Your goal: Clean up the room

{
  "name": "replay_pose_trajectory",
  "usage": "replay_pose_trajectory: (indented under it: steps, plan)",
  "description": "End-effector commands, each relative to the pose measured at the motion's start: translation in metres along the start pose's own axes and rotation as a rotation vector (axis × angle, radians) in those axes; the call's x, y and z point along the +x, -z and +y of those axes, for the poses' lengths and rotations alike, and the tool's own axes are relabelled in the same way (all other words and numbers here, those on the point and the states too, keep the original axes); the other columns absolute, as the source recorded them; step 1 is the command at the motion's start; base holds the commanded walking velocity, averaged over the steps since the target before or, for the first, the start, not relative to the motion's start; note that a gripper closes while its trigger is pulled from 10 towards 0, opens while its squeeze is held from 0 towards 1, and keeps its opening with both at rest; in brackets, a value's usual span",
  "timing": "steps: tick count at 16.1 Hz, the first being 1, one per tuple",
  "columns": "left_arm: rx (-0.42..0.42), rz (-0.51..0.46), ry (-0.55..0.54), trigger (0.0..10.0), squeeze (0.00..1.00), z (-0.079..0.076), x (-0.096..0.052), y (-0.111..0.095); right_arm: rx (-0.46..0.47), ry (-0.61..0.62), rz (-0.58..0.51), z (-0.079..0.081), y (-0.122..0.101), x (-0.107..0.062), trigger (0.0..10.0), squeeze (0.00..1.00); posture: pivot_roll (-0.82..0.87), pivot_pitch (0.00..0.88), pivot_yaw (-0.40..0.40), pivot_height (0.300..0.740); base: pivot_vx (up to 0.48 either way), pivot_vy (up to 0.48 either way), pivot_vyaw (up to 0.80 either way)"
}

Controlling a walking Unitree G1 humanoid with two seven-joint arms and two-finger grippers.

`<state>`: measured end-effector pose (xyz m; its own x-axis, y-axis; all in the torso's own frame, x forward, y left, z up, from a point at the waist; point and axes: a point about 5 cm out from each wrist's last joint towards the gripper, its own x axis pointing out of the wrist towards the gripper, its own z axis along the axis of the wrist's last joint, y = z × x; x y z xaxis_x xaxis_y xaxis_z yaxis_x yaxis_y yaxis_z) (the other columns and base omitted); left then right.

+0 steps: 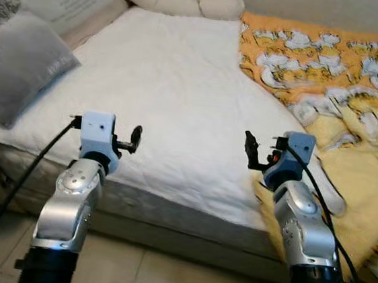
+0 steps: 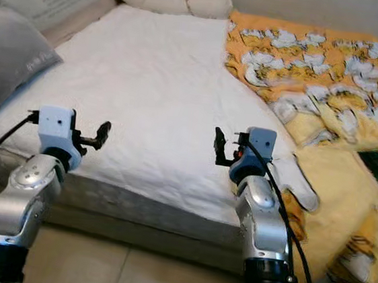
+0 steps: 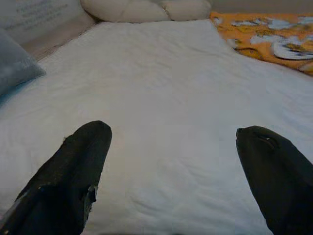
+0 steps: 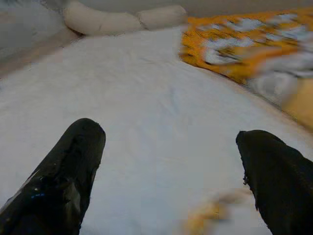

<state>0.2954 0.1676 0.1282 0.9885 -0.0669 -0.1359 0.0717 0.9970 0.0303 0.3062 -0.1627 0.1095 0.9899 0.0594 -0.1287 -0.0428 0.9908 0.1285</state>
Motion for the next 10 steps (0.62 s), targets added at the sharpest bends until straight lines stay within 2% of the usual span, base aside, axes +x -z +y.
replay_pose_trajectory:
  steps: [1, 5, 10]
  plan:
    - [0.038, -0.004, -0.002, 10.0, 0.99, 0.0004, 0.002, -0.0033, 0.002, -0.01, -0.008, 0.0014, -0.0028, 0.0026, 10.0, 1.0, 0.0, 0.0, 0.036, 0.74, 0.0, -0.36, 0.8]
    - [0.048, 0.003, 0.002, 10.0, 0.99, -0.0003, 0.0019, -0.0016, -0.005, -0.004, -0.005, 0.0011, -0.0009, 0.0022, 10.0, 1.0, 0.0, 0.0, 0.037, 0.74, 0.0, -0.357, 0.73]
    - [0.057, 0.015, -0.001, 10.0, 0.99, -0.0002, 0.0017, 0.0021, -0.009, -0.002, -0.002, 0.0004, 0.0008, 0.0023, 10.0, 1.0, 0.0, 0.0, 0.037, 0.74, 0.0, -0.357, 0.0]
